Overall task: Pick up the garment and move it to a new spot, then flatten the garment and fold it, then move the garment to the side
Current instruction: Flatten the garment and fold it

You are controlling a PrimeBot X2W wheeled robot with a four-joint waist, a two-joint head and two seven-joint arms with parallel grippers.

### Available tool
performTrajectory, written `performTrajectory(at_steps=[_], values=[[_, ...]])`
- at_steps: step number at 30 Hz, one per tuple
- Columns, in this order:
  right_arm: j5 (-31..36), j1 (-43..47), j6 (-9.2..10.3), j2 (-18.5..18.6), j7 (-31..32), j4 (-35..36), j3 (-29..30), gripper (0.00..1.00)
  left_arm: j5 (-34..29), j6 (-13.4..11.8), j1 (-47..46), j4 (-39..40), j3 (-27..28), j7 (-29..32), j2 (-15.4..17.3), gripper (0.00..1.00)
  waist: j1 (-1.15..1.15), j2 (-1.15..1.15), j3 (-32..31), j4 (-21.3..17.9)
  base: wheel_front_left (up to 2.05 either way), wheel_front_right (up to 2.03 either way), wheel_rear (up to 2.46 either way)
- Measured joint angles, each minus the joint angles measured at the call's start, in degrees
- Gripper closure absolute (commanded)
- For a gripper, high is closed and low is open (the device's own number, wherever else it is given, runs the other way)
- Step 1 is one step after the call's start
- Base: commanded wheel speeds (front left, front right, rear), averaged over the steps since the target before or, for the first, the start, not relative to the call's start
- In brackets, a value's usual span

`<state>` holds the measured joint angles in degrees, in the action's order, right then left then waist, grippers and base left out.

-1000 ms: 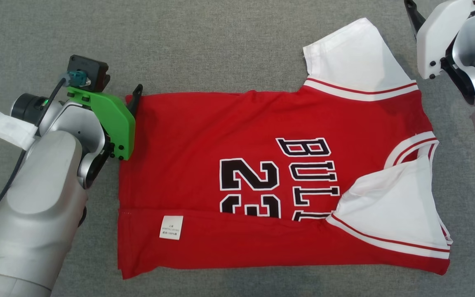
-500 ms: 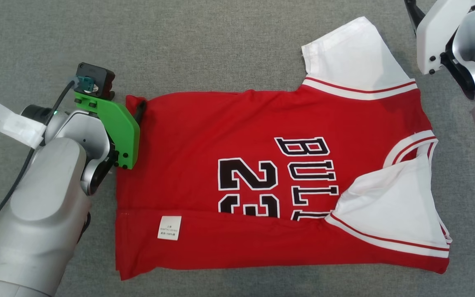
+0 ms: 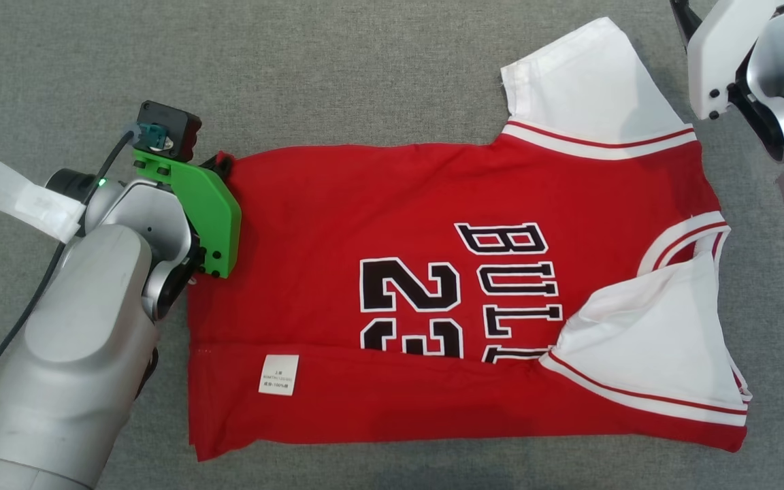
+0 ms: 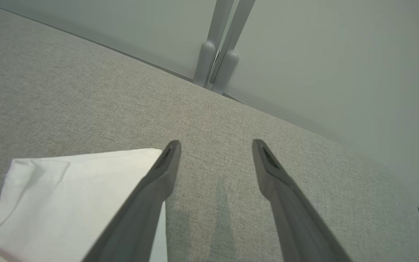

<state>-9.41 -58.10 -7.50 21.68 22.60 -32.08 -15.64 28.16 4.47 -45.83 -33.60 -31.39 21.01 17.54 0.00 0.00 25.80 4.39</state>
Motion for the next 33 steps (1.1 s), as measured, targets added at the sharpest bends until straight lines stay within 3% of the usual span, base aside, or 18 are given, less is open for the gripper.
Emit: performTrajectory(at_steps=[9,31,32,33], values=[[2.75,-1.04,0.0,-4.87,2.47,-2.33,2.03,0.0,0.3,-0.73,-0.05,0.57,-0.43,-0.91,-1.09,1.0,0.0,0.0,1.16,0.59,0.0,0.0,0.0],[-2.56,-4.95,0.01,-5.87,11.39,-11.17,5.58,0.0,0.58,-0.59,-2.35,1.9,-2.24,-1.44,-2.71,1.0,0.0,0.0,3.98,3.56,0.0,0.0,0.0],[-3.12,-5.26,0.01,-5.88,11.78,-11.34,5.95,0.02,0.76,-0.56,-2.38,1.96,-2.3,-1.44,-2.81,1.0,0.0,0.0,3.98,3.74,0.0,0.0,0.0],[-3.32,-5.54,0.01,-5.84,12.07,-11.49,6.13,0.13,0.88,-0.51,-2.39,2.03,-2.36,-1.47,-2.88,1.0,0.0,0.0,3.99,3.9,0.0,0.0,0.0]])
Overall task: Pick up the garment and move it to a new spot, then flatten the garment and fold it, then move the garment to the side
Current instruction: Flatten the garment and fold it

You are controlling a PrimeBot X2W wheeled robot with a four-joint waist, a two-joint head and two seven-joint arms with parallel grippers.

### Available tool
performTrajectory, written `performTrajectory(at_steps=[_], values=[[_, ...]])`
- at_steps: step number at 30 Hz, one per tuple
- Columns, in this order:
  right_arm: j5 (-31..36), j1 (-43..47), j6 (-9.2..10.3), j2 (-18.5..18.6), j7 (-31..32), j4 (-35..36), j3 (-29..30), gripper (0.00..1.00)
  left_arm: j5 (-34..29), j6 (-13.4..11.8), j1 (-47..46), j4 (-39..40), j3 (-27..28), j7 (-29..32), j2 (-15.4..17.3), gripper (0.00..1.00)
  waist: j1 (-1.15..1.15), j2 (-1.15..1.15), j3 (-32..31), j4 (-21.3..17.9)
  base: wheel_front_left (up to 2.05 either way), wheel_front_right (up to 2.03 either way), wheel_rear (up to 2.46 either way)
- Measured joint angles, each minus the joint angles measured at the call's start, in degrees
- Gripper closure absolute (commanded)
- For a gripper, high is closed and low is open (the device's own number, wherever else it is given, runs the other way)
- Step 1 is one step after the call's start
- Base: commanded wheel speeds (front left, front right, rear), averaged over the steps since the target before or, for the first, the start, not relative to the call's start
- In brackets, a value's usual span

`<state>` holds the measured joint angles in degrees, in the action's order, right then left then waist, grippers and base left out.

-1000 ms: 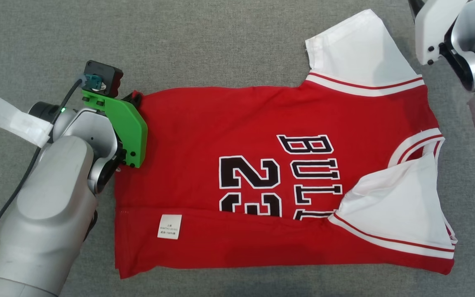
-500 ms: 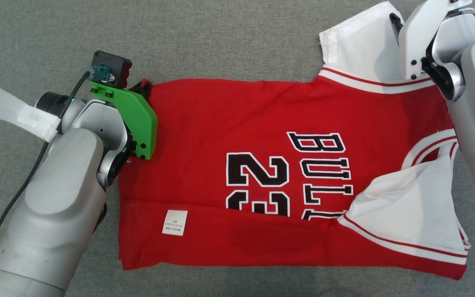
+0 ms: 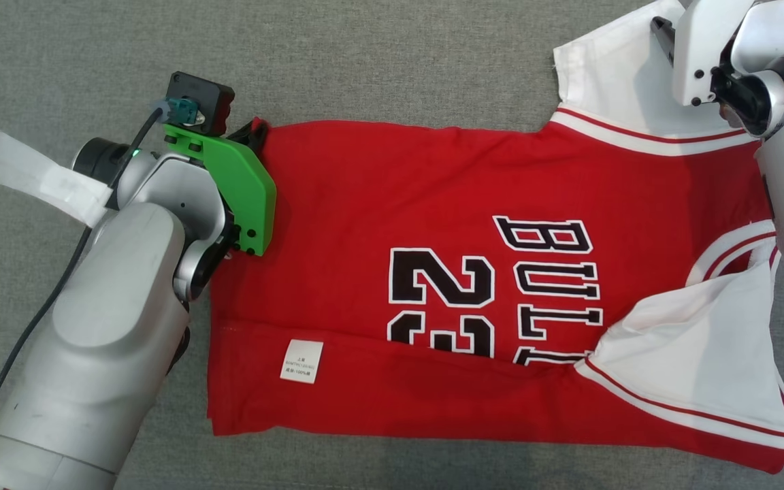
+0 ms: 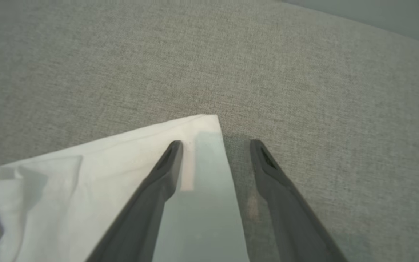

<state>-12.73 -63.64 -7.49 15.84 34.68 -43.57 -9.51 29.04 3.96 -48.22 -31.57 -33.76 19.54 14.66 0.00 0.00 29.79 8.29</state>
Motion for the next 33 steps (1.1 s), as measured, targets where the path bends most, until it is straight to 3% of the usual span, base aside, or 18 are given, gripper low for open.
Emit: performTrajectory(at_steps=[3,5,8,9,11,12,26,30,33], values=[[-0.33,-0.2,-0.01,0.16,0.66,-0.4,0.43,0.18,0.03,0.01,-0.03,0.12,-0.18,-0.04,-0.12,1.0,0.0,0.0,0.05,0.51,0.0,0.0,0.0],[-0.41,-0.44,0.0,0.34,1.04,-0.57,0.73,0.1,0.12,0.01,-0.05,0.25,-0.3,-0.04,-0.29,1.0,0.0,0.0,0.12,0.83,0.0,0.0,0.0],[-0.63,-0.83,-0.01,0.53,1.67,-1.21,1.53,0.2,0.2,0.01,-0.13,0.51,-0.45,-0.03,-0.46,1.0,0.0,0.0,0.33,1.25,0.0,0.0,0.0],[-0.64,-1.0,-0.01,0.55,2.0,-1.52,1.94,0.45,0.31,0.01,-0.19,0.57,-0.48,-0.03,-0.51,1.0,0.0,0.0,0.42,1.38,0.0,0.0,0.0],[-0.63,-1.2,-0.01,0.59,2.12,-1.78,2.67,0.69,0.52,0.01,-0.3,0.71,-0.54,-0.03,-0.62,1.0,0.0,0.0,0.62,1.6,0.0,0.0,0.0],[-0.56,-1.25,-0.01,0.65,2.09,-1.83,3.18,1.0,0.59,-0.01,-0.42,0.86,-0.55,-0.08,-0.68,1.0,0.0,0.0,0.87,1.77,0.0,0.0,0.0],[-4.56,2.73,-0.05,2.99,-6.51,4.81,0.74,1.0,1.12,-2.02,-0.02,-0.24,0.38,-4.57,-1.02,1.0,0.0,0.0,-0.98,0.95,0.0,0.0,0.0],[-8.72,5.2,-0.04,4.46,-7.8,9.34,-0.48,1.0,1.2,-2.85,0.13,0.19,1.48,-6.99,-0.47,1.0,0.0,0.0,-2.43,0.28,0.0,0.0,0.0],[-11.46,7.79,-0.04,6.51,-9.34,14.41,-3.96,1.0,1.15,-4.79,0.8,1.26,2.74,-9.89,0.21,1.0,0.0,0.0,-3.63,-0.24,0.0,0.0,0.0]])
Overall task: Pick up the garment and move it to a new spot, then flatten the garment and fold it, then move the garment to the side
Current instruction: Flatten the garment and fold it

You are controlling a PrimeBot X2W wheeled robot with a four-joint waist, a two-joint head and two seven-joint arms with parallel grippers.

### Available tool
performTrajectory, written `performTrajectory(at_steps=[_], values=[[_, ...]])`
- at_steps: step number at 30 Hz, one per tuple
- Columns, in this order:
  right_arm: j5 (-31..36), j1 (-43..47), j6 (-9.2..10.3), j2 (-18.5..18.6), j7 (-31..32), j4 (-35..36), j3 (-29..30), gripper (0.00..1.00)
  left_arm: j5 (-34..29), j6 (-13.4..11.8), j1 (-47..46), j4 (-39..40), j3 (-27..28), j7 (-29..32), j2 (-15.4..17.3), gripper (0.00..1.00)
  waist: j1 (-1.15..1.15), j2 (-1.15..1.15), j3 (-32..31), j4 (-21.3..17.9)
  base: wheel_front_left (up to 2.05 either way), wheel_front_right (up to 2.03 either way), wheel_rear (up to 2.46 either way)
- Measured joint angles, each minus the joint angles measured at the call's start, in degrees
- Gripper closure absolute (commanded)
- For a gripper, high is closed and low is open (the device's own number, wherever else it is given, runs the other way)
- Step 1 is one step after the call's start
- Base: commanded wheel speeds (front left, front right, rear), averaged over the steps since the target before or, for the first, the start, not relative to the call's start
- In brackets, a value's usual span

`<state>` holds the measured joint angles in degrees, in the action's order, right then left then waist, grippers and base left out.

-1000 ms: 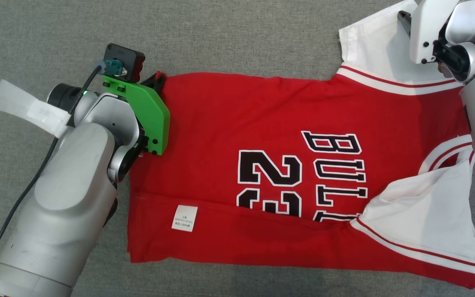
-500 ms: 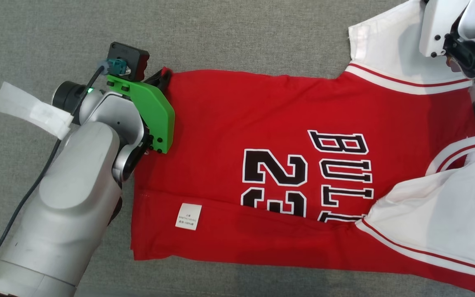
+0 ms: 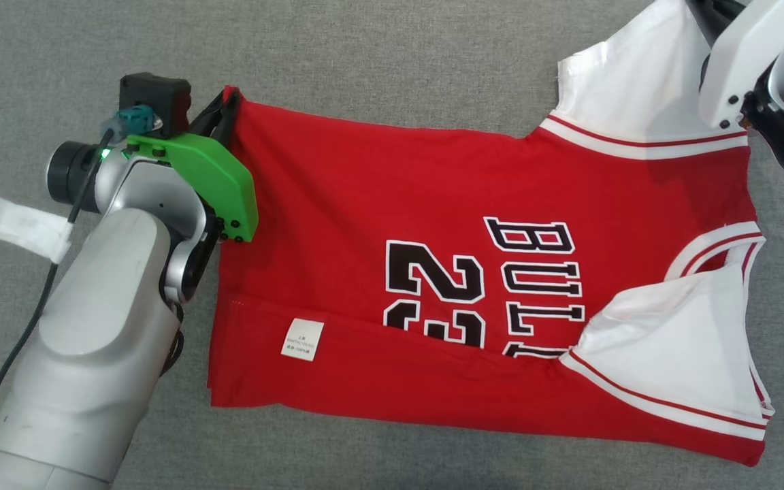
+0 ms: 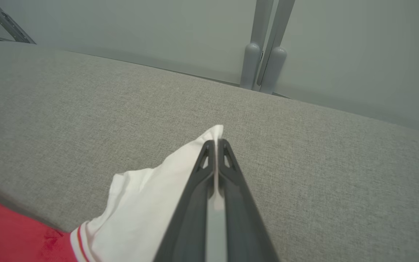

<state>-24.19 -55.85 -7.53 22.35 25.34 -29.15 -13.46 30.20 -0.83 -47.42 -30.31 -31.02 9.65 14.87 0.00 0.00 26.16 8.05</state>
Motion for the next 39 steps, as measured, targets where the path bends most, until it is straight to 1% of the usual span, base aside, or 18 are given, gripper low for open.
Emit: performTrajectory(at_steps=[3,4,7,10,12,16,22,26,31,35,39], values=[[-2.36,2.93,0.01,3.02,-2.6,4.08,-1.61,1.0,0.01,-1.51,1.9,1.3,1.0,-2.36,0.55,1.0,0.0,0.0,-1.13,-0.52,0.0,0.0,0.0],[-3.02,3.97,0.0,3.89,-3.99,5.35,-1.35,1.0,0.11,-1.75,2.79,1.71,1.12,-2.74,0.54,1.0,0.0,0.0,-1.53,-0.65,0.0,0.0,0.0],[-5.01,7.58,0.03,5.28,-6.39,9.39,-0.79,1.0,0.3,-2.19,5.62,2.7,0.82,-3.18,0.8,1.0,0.0,0.0,-2.77,-0.92,0.0,0.0,0.0],[-8.36,12.06,0.03,6.46,-8.06,14.63,-1.3,1.0,0.35,-2.71,8.32,3.99,0.26,-3.22,1.54,1.0,0.0,0.0,-4.08,-1.17,0.0,0.0,0.0],[-10.58,15.22,0.02,7.99,-8.58,18.08,-1.86,1.0,0.35,-3.11,9.97,5.12,0.14,-3.66,1.9,1.0,0.0,0.0,-4.97,-1.34,0.0,0.0,0.0],[-13.99,22.19,0.04,12.36,-8.55,24.42,-3.81,1.0,0.33,-4.14,13.53,7.93,-0.27,-3.93,2.98,1.0,0.0,0.0,-6.75,-1.7,0.0,0.0,0.0],[-18.16,31.36,0.04,18.17,-7.98,32.43,-7.95,1.0,-0.3,-5.42,19.52,11.89,-0.74,-5.06,5.93,1.0,0.0,0.0,-9.58,-2.64,0.0,0.0,0.0],[-19.85,34.51,0.03,20.26,-7.79,35.33,-10.18,1.0,-1.31,-5.43,21.34,13.08,-1.69,-6.53,6.75,1.0,0.0,0.0,-10.56,-3.22,0.0,0.0,0.0],[-22.15,37.24,0.03,22.94,-6.12,37.26,-13.16,1.0,-1.79,-5.42,22.23,11.82,-2.47,-8.39,6.78,1.0,0.0,0.0,-11.04,-3.58,0.0,0.0,0.0],[-23.42,39.17,0.04,25.42,-3.42,38.2,-13.88,1.0,-1.93,-5.58,22.33,10.36,-2.46,-9.72,6.53,1.0,0.0,0.0,-11.56,-3.77,0.0,0.0,0.0],[-23.59,40.4,0.04,27.31,-1.59,38.88,-12.59,1.0,-1.53,-6.25,23.45,8.92,-2.01,-10.92,6.27,1.0,0.0,0.0,-12.25,-4.01,0.0,0.0,0.0]])
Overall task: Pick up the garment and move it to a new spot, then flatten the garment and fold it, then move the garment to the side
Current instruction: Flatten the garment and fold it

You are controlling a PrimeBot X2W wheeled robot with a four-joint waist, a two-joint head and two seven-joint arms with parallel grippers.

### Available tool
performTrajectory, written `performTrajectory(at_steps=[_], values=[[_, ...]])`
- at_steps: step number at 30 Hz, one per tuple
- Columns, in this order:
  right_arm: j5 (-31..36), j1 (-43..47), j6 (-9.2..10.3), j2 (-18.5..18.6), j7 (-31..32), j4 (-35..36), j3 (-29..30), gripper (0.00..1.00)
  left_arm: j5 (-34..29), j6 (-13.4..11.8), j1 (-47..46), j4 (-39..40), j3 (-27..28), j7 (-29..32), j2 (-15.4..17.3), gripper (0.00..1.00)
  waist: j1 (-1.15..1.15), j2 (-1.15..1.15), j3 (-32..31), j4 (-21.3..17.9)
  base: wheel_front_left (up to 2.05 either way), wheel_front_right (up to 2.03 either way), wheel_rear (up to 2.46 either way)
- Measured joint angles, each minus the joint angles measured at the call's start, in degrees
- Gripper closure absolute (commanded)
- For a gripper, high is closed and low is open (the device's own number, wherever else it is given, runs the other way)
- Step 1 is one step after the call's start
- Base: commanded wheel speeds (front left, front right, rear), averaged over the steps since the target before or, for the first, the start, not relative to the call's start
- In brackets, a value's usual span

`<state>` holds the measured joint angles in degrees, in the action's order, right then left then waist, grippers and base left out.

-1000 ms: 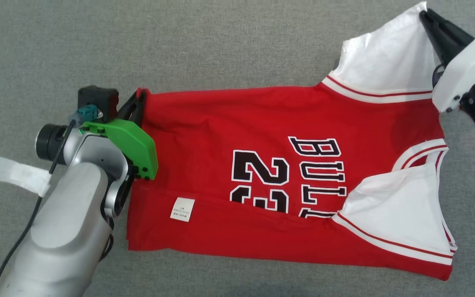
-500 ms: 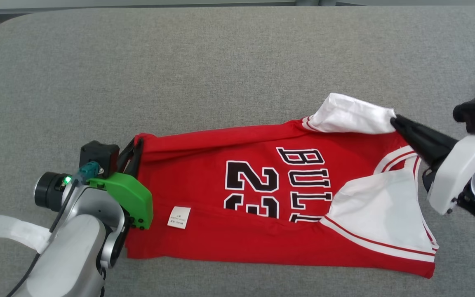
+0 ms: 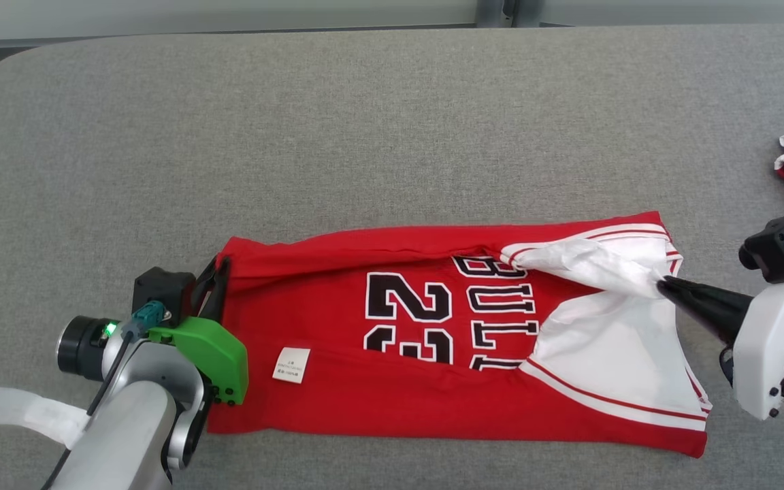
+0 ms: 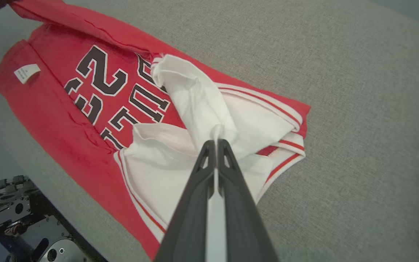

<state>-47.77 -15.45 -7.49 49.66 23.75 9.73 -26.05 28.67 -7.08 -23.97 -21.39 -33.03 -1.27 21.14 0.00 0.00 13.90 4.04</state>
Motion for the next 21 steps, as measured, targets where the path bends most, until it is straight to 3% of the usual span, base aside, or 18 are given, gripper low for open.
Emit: performTrajectory(at_steps=[13,21], values=[[-3.13,7.98,0.0,1.02,9.35,5.28,4.71,1.0,2.13,-0.42,2.34,-3.55,0.3,-2.64,-1.8,1.0,0.0,0.0,-1.94,-0.01,0.0,0.0,0.0],[-2.93,12.15,0.0,-0.68,14.23,6.24,6.2,1.0,2.57,-0.49,2.57,-5.25,0.1,-3.42,-2.21,1.0,0.0,0.0,-2.08,0.28,0.0,0.0,0.0]])
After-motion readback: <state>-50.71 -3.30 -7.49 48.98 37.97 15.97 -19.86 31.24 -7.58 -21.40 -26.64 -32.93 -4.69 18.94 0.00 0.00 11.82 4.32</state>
